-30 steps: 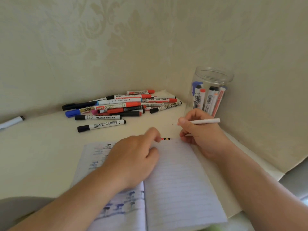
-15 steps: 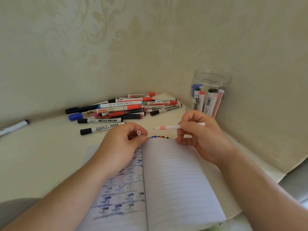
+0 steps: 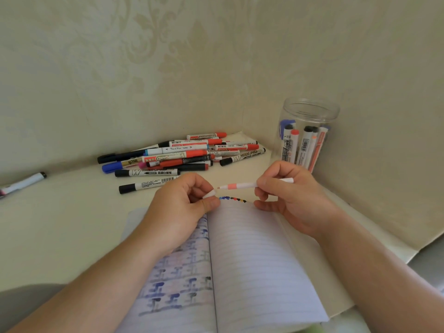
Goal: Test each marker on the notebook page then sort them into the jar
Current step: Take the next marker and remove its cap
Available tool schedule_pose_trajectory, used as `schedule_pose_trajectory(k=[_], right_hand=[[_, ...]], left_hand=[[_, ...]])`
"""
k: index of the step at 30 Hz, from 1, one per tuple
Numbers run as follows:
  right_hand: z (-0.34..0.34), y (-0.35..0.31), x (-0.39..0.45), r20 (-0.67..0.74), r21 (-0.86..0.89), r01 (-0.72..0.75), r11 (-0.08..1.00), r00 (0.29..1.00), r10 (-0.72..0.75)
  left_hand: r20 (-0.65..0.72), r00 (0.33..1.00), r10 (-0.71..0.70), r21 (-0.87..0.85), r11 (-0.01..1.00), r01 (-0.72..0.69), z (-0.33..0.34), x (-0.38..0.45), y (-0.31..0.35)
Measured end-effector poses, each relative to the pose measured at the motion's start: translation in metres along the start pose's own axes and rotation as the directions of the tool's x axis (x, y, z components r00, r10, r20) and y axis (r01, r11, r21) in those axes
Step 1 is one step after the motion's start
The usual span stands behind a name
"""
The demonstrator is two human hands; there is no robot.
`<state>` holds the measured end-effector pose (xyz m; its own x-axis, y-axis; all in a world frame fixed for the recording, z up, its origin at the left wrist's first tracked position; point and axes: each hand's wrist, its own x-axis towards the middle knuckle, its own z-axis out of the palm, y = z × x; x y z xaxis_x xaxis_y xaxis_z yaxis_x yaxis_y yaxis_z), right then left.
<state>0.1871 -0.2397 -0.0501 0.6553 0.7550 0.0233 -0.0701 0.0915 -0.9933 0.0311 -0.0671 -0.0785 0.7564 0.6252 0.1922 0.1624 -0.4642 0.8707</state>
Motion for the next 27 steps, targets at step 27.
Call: schedule_pose_trajectory(k=[27], right_hand=[[-0.015,0.019,0.012,0.149,-0.747,0.384,0.543,0.892,-0.426]], left_hand=[[0.05,0.999,-0.005,0.021,1.0,0.004,0.002,-0.001,0.003]])
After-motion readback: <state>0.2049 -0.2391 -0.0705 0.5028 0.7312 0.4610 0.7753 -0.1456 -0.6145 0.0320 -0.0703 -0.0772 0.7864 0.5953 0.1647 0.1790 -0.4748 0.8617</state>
